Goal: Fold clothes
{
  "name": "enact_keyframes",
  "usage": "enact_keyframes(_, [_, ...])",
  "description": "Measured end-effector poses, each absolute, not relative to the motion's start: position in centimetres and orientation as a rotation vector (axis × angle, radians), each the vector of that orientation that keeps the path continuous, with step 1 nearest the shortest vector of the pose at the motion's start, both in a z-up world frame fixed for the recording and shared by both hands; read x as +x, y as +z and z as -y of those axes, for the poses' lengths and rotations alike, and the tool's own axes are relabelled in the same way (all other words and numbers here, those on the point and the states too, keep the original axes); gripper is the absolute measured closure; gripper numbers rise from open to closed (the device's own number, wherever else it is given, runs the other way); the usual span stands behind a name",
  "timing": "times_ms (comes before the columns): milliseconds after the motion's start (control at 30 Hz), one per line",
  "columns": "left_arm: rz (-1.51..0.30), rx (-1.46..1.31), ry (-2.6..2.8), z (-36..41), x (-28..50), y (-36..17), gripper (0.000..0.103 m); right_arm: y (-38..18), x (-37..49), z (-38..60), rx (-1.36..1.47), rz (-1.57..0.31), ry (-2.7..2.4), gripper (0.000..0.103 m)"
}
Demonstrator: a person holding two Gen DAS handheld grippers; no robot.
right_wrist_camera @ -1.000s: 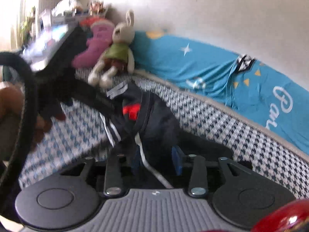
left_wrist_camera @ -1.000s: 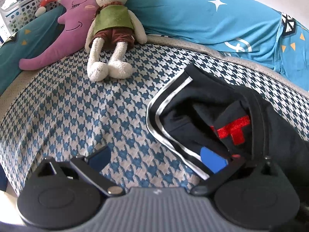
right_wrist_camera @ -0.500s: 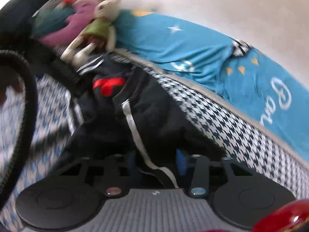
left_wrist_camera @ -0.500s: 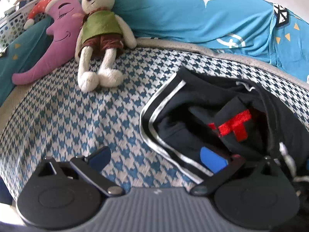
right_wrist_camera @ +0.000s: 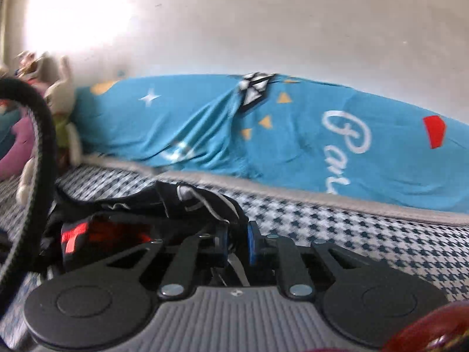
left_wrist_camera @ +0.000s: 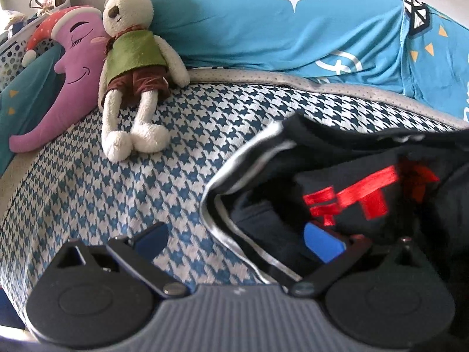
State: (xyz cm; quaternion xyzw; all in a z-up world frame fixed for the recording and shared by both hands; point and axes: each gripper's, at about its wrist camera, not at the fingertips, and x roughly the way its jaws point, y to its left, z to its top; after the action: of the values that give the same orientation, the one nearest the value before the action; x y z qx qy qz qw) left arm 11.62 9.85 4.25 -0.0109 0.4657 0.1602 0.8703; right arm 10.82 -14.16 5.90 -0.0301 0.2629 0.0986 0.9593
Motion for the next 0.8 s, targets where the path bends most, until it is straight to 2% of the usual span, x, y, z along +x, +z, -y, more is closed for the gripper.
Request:
enact_keyframes(200, [-0.974, -0.018, 0.335, -9.9, 12.7, 3.8, 0.0, 6.7, 13.0, 16.5, 0.033, -0.496, 0.087, 0.091])
enact_keyframes(300, [-0.974, -0.021, 0.332, -9.7, 12.9, 3.7, 0.0, 7.1, 13.9, 18.3, 0.107, -0.472, 0.011, 0.1])
enact_keyframes(467, [-0.987, -0.015, 0.32, -9.2, 13.1, 3.5, 0.0, 7.0, 14.9, 20.3, 0.155, -0.495, -0.058, 0.099])
enact_keyframes(567, [-0.982, -0.014, 0.314, -9.1, 13.0, 3.6, 0.0, 7.3, 14.4, 21.2, 0.174, -0.5, -0.054, 0.09])
enact_keyframes(633, [-0.979, -0.023, 0.307, -9.0, 12.8, 3.8, 0.0, 7.5, 13.8, 22.0, 0.192, -0.495, -0.061, 0.077])
enact_keyframes(800, [-0.974, -0.023, 0.292, -8.5, 12.2, 4.1, 0.0, 7.5, 12.9, 24.5, 0.26, -0.511, -0.063, 0.076])
